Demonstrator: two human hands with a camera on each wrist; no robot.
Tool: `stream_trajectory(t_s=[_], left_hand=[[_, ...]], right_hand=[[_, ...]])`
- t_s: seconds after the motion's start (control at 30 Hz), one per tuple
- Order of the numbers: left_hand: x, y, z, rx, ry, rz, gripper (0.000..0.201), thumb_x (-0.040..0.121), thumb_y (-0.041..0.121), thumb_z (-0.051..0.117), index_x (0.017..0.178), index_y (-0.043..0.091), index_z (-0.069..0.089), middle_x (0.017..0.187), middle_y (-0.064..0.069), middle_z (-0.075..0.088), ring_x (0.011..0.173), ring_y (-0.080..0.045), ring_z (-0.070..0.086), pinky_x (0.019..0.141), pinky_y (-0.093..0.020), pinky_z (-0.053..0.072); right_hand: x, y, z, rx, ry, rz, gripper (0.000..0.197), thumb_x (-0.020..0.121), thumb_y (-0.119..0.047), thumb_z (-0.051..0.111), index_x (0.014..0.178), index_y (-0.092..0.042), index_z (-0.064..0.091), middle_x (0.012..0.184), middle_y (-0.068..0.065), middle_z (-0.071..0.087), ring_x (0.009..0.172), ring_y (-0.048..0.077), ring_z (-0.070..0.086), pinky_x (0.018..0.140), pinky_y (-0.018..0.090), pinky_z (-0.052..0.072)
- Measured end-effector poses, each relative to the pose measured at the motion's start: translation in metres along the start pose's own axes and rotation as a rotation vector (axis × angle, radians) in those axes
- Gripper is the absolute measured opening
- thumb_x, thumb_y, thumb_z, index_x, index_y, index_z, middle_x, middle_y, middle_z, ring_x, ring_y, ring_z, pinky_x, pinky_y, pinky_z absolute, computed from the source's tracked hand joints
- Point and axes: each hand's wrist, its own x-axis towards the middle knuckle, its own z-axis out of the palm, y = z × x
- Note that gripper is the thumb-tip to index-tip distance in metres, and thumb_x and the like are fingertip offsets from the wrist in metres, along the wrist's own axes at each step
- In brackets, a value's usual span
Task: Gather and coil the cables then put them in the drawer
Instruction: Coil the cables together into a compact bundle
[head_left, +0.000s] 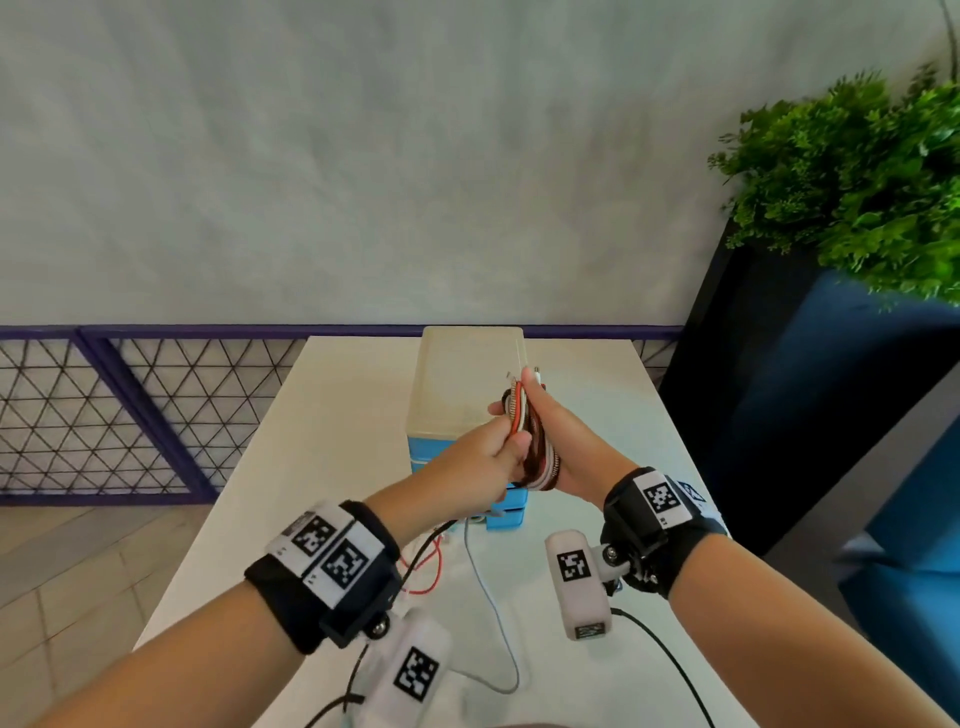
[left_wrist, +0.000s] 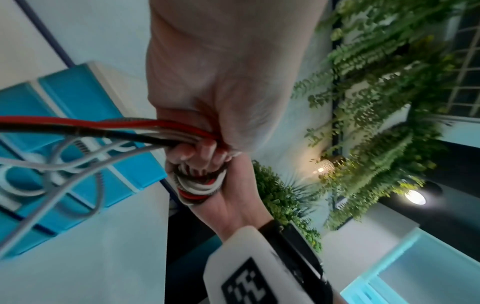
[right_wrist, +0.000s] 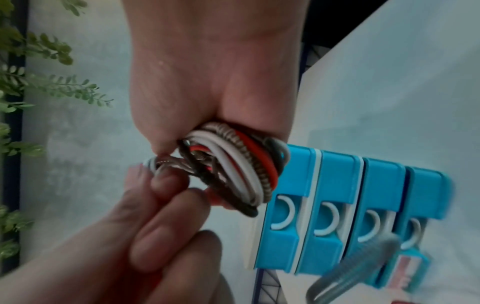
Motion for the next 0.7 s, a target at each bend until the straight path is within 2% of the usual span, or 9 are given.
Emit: stream_trajectory(t_s=[0.1,0.17,0.23,0.3,0.4,0.47,0.53,0.6,0.7], left_hand=[[0.006,0.003,0.007,0.183,0.044,-0.009,0.029,0.101,0.033,0.033,0.111,0.01,0.049,0.109,-0.01,0.057,0.096,-0.02,0.058,0.088,-0.037,0.049],[0.006,0.01,0.008,0.238,0.052,-0.018,0.031,0.101,0.033,0.032,0.112,0.01,0.049,0.114,-0.01,0.053,0.103,-0.022,0.056,0.093,-0.039,0.048],[0.005,0.019,0.009,0.286,0.05,-0.026,0.033,0.102,0.031,0.03,0.119,0.009,0.048,0.113,-0.01,0.051,0.102,-0.022,0.055,0.092,-0.037,0.047],[0.006,0.022,0.008,0.322,0.018,-0.039,0.036,0.103,0.029,0.029,0.125,0.007,0.045,0.114,-0.012,0.051,0.099,-0.024,0.058,0.085,-0.036,0.05],[0.009,0.017,0.0,0.251,-0.087,-0.077,0.031,0.102,0.029,0.03,0.109,0.003,0.046,0.086,-0.012,0.056,0.062,-0.02,0.06,0.056,-0.032,0.055],[0.013,0.013,-0.007,0.147,-0.166,-0.122,0.032,0.101,0.03,0.034,0.097,0.002,0.048,0.068,-0.01,0.058,0.047,-0.017,0.058,0.055,-0.032,0.057],[0.012,0.013,-0.014,0.027,-0.219,-0.168,0.035,0.102,0.032,0.035,0.084,0.006,0.049,0.051,-0.001,0.055,0.043,-0.013,0.057,0.054,-0.026,0.055],[0.008,0.015,-0.015,-0.057,-0.276,-0.16,0.042,0.102,0.037,0.029,0.078,0.008,0.049,0.043,0.005,0.051,0.042,-0.01,0.057,0.056,-0.021,0.052],[0.001,0.016,-0.014,-0.117,-0.333,-0.127,0.047,0.102,0.042,0.022,0.084,0.009,0.05,0.058,-0.002,0.051,0.049,-0.008,0.058,0.058,-0.017,0.051]], right_hand=[[-0.004,0.001,0.004,0.08,-0.061,0.017,0.073,0.071,-0.078,0.049,0.098,-0.012,0.062,0.079,0.002,0.061,0.066,0.016,0.061,0.06,0.027,0.051],[-0.007,-0.001,0.005,0.086,-0.091,0.005,0.066,0.069,-0.073,0.057,0.094,-0.013,0.065,0.082,0.0,0.063,0.07,0.015,0.061,0.067,0.029,0.048],[-0.009,-0.002,0.005,0.088,-0.095,0.01,0.046,0.075,-0.06,0.064,0.084,-0.015,0.067,0.081,-0.001,0.064,0.071,0.015,0.061,0.069,0.03,0.046],[-0.009,-0.003,0.005,0.035,-0.081,0.007,0.026,0.084,-0.042,0.067,0.075,-0.018,0.067,0.08,-0.001,0.062,0.066,0.015,0.058,0.064,0.03,0.044],[-0.006,-0.003,0.007,-0.117,0.002,-0.058,0.021,0.087,-0.031,0.064,0.077,-0.014,0.062,0.07,0.004,0.059,0.053,0.018,0.056,0.049,0.025,0.046],[-0.005,-0.004,0.007,-0.175,0.071,-0.12,0.023,0.089,-0.029,0.064,0.08,-0.009,0.059,0.06,0.007,0.059,0.047,0.022,0.057,0.044,0.025,0.047],[-0.003,-0.007,0.004,-0.153,0.148,-0.166,0.021,0.09,-0.026,0.063,0.08,-0.008,0.059,0.063,0.007,0.061,0.049,0.018,0.06,0.047,0.024,0.049],[0.001,-0.012,-0.002,-0.048,0.177,-0.192,0.018,0.091,-0.022,0.063,0.08,-0.008,0.06,0.07,0.006,0.063,0.057,0.016,0.064,0.056,0.027,0.052],[0.006,-0.016,-0.005,0.082,0.156,-0.198,0.018,0.092,-0.02,0.062,0.078,-0.009,0.059,0.073,0.007,0.066,0.071,0.02,0.068,0.066,0.032,0.054]])
